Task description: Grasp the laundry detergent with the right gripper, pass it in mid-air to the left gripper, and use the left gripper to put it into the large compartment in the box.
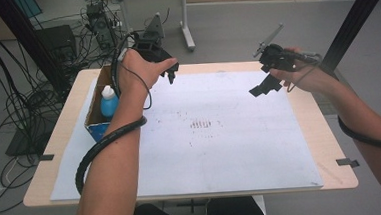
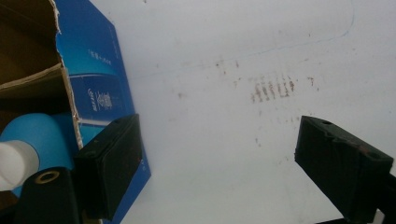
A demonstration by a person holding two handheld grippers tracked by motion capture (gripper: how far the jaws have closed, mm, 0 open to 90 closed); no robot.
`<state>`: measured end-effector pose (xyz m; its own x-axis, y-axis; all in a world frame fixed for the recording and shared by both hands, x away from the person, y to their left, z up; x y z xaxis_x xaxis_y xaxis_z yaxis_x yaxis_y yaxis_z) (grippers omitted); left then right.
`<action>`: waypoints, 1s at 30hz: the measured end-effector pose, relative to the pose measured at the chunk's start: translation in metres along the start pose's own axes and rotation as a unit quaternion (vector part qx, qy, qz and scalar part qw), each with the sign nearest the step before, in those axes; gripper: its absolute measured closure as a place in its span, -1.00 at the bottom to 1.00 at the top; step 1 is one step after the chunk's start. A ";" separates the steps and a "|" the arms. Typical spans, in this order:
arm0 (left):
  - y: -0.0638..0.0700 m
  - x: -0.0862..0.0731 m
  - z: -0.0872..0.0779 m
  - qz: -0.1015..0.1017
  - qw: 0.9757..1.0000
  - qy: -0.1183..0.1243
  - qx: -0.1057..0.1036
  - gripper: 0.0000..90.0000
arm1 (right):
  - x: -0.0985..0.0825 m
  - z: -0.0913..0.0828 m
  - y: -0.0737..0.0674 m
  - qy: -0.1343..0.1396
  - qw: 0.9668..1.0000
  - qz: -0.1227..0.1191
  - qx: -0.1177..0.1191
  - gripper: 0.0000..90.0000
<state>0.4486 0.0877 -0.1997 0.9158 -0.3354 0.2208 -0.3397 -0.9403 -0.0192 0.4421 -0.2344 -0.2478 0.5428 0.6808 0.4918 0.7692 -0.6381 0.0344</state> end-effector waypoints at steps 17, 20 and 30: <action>0.001 0.002 0.001 0.003 1.000 0.003 -0.004 -0.66 | 0.002 -0.004 0.004 -0.014 1.000 0.001 -0.011 -0.99; 0.001 0.001 0.000 0.001 1.000 0.003 -0.004 -0.66 | 0.002 -0.004 0.005 -0.016 1.000 0.001 -0.013 -0.99; 0.002 0.000 0.001 0.002 1.000 0.001 -0.004 -0.65 | 0.002 -0.003 0.007 -0.020 1.000 -0.001 -0.017 -0.99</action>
<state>0.4485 0.0861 -0.2007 0.9142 -0.3387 0.2224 -0.3449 -0.9386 -0.0116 0.4480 -0.2387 -0.2440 0.5550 0.6950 0.4570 0.7582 -0.6487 0.0659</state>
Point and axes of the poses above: each handheld gripper's, and its own axes: z roughly forward along the jaws, x roughly out of its top, y roughly to its right, the point moved 1 cm from there along z, roughly forward along the jaws, and after that the axes turned 9 degrees about z, right-handed, at the moved point
